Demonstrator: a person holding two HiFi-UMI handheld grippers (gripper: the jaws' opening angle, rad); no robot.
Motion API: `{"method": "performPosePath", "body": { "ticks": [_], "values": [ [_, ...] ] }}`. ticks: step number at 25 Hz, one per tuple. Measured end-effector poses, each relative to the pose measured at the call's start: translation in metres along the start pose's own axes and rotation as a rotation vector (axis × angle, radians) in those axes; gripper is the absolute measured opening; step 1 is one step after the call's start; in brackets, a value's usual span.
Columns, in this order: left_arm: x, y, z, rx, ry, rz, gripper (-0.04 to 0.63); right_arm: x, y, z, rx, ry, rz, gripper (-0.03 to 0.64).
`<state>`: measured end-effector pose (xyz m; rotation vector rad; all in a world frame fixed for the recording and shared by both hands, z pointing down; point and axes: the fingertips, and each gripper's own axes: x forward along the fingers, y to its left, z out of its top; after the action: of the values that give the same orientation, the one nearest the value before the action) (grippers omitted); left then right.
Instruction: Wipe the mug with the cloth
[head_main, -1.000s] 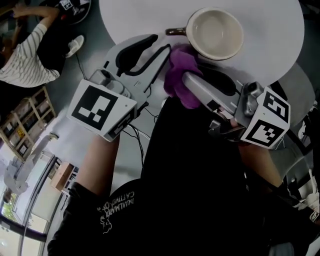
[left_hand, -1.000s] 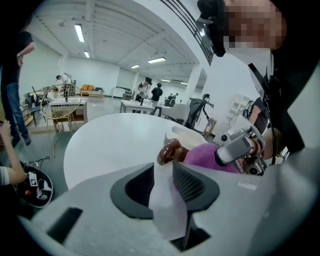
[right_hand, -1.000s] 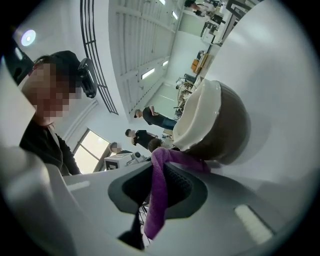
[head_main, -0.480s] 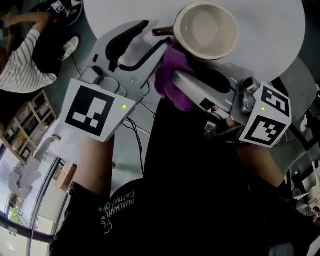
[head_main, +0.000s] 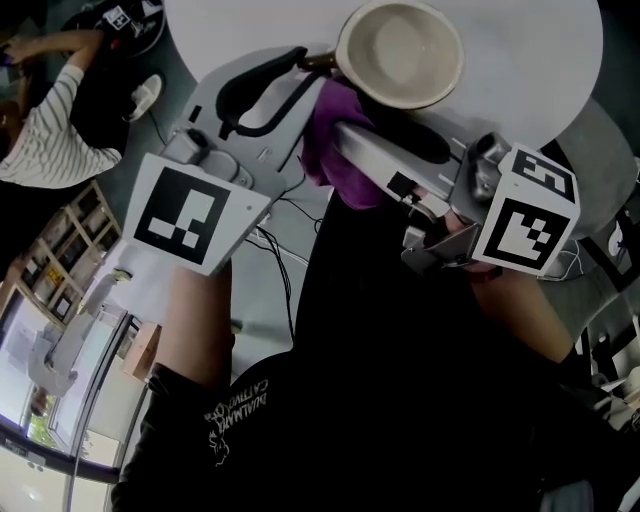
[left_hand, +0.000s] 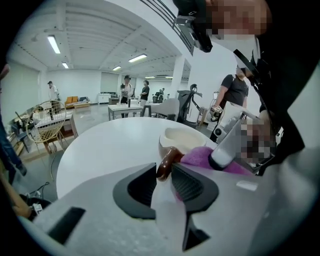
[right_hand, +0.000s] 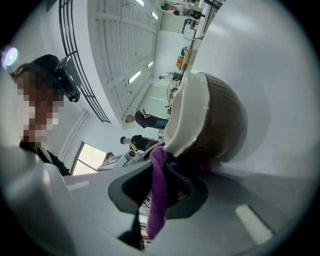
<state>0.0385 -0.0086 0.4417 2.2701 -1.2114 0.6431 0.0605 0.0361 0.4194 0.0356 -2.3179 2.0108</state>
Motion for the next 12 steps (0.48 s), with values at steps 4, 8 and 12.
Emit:
{"method": "performPosePath", "body": {
  "ticks": [4,8,12],
  "values": [
    [-0.0031,-0.0021,0.001,0.089,0.037,-0.013,0.083,0.0012,0.0009,0.0016,0.086,-0.019,0.006,0.058],
    [-0.008,-0.0046,-0.004,0.124,0.049,-0.019,0.072,0.0019,0.0008,0.0016,0.135,-0.032,0.005,0.058],
    [-0.0099,-0.0022,-0.0076,0.125,0.065,-0.016,0.071,-0.0008,-0.0012,0.0021,0.134,-0.032,-0.017,0.058]
  ]
}}
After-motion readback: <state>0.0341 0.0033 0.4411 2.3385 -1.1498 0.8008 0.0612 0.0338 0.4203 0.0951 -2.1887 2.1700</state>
